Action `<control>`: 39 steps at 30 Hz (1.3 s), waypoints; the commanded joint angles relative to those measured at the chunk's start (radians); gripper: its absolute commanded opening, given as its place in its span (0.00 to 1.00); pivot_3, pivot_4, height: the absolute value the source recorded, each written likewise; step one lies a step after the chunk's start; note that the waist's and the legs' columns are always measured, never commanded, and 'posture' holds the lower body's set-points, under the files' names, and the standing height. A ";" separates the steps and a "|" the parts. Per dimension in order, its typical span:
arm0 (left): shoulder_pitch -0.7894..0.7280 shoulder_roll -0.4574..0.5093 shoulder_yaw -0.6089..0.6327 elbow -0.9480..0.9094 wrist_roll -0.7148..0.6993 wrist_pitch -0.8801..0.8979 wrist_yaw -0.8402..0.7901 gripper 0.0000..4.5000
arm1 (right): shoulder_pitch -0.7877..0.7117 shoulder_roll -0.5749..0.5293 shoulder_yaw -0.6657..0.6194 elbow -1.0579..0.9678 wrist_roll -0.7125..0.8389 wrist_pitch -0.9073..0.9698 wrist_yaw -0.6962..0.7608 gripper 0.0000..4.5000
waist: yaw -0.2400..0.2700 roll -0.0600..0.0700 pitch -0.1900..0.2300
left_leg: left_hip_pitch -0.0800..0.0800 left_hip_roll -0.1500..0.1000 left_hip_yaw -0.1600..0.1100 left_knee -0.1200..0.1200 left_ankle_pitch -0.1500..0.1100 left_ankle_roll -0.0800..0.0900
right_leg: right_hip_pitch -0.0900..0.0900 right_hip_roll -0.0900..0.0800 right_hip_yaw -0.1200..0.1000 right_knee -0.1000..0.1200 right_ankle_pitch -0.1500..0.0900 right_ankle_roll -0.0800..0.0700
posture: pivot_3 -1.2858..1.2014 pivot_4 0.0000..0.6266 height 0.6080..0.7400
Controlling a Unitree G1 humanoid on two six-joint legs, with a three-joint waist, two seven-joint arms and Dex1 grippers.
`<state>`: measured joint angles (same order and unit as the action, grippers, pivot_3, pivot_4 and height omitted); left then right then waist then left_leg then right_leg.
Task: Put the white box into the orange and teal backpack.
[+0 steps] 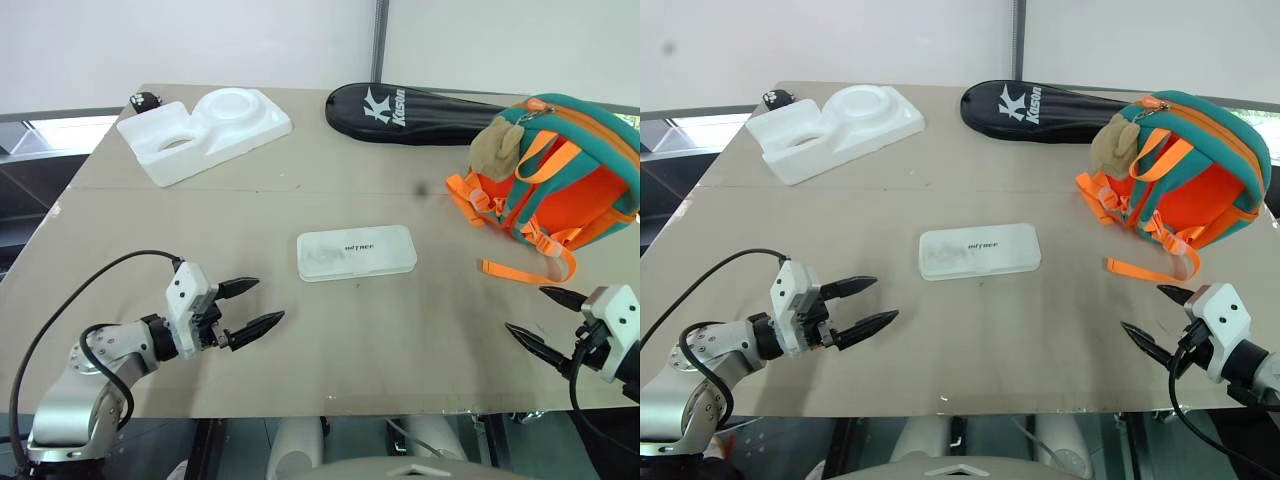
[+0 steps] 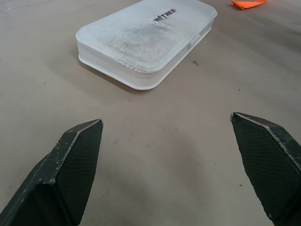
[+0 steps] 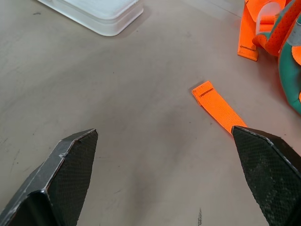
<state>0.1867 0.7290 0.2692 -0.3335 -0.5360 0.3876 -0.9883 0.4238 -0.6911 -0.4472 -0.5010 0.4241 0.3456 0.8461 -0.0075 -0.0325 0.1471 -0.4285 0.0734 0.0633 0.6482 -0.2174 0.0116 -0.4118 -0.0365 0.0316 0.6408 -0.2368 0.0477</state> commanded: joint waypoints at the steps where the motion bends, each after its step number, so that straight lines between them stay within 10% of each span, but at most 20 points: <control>1: -0.032 -0.010 0.027 -0.047 -0.047 0.044 0.053 0.98 | -0.063 0.013 0.030 -0.033 -0.009 0.019 -0.059 1.00 | 0.000 0.000 0.000 | 0.000 0.000 0.000 0.000 0.000 0.000 | 0.000 0.000 0.000 0.000 0.000 0.000 | 0.52 0.24 1.00; 5: -0.103 -0.086 0.032 -0.080 -0.113 0.165 0.211 0.98 | -0.254 0.074 0.180 -0.074 -0.006 0.161 -0.197 1.00 | -0.007 -0.001 -0.001 | 0.001 0.001 0.000 0.002 0.000 0.000 | 0.000 0.000 0.000 0.001 0.000 0.001 | 0.52 0.24 1.00; 7: -0.131 -0.127 0.041 -0.083 -0.146 0.206 0.274 0.94 | -0.331 0.107 0.228 -0.062 -0.012 0.223 -0.257 0.81 | -0.004 0.000 -0.002 | 0.001 0.001 0.000 0.002 0.000 0.000 | 0.001 0.001 0.000 0.002 0.001 0.000 | 0.52 0.24 1.00; 15: -0.275 -0.260 -0.005 -0.047 -0.063 0.342 0.628 0.14 | -0.613 0.276 0.453 0.101 -0.160 0.349 -0.500 0.00 | 0.004 -0.001 -0.002 | -0.002 -0.001 -0.001 0.001 0.000 0.000 | 0.000 0.002 0.000 0.001 0.002 0.002 | 0.52 0.24 1.00; 16: -0.291 -0.276 -0.023 -0.042 -0.038 0.344 0.663 0.02 | -0.656 0.294 0.498 0.150 -0.208 0.335 -0.527 0.00 | 0.002 -0.001 -0.002 | -0.002 -0.001 -0.001 0.001 0.000 0.000 | 0.000 0.002 0.000 0.001 0.002 0.002 | 0.52 0.24 1.00; 25: -0.383 -0.314 -0.197 0.016 0.086 0.394 0.713 0.01 | -0.813 0.390 0.619 0.421 -0.297 0.271 -0.509 0.00 | -0.001 -0.001 -0.002 | -0.003 -0.001 -0.001 0.002 0.000 0.000 | 0.000 0.002 0.000 0.002 0.003 0.004 | 0.52 0.24 1.00; 39: -0.277 -0.181 -0.272 -0.094 0.094 0.374 0.491 0.06 | -0.482 0.251 0.537 -0.051 -0.168 0.520 -0.409 0.00 | -0.002 -0.001 -0.002 | -0.002 0.000 -0.001 0.000 0.000 0.000 | 0.000 0.002 -0.001 0.002 0.001 0.000 | 0.52 0.24 1.00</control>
<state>-0.0976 0.5463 -0.0059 -0.3829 -0.4006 0.7574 -0.4600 -0.0643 -0.4406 0.1031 -0.5118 0.2420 0.8631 0.4425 -0.0099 -0.0333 0.1453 -0.4298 0.0730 0.0620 0.6482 -0.2173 0.0115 -0.4120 -0.0348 0.0307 0.6424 -0.2362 0.0478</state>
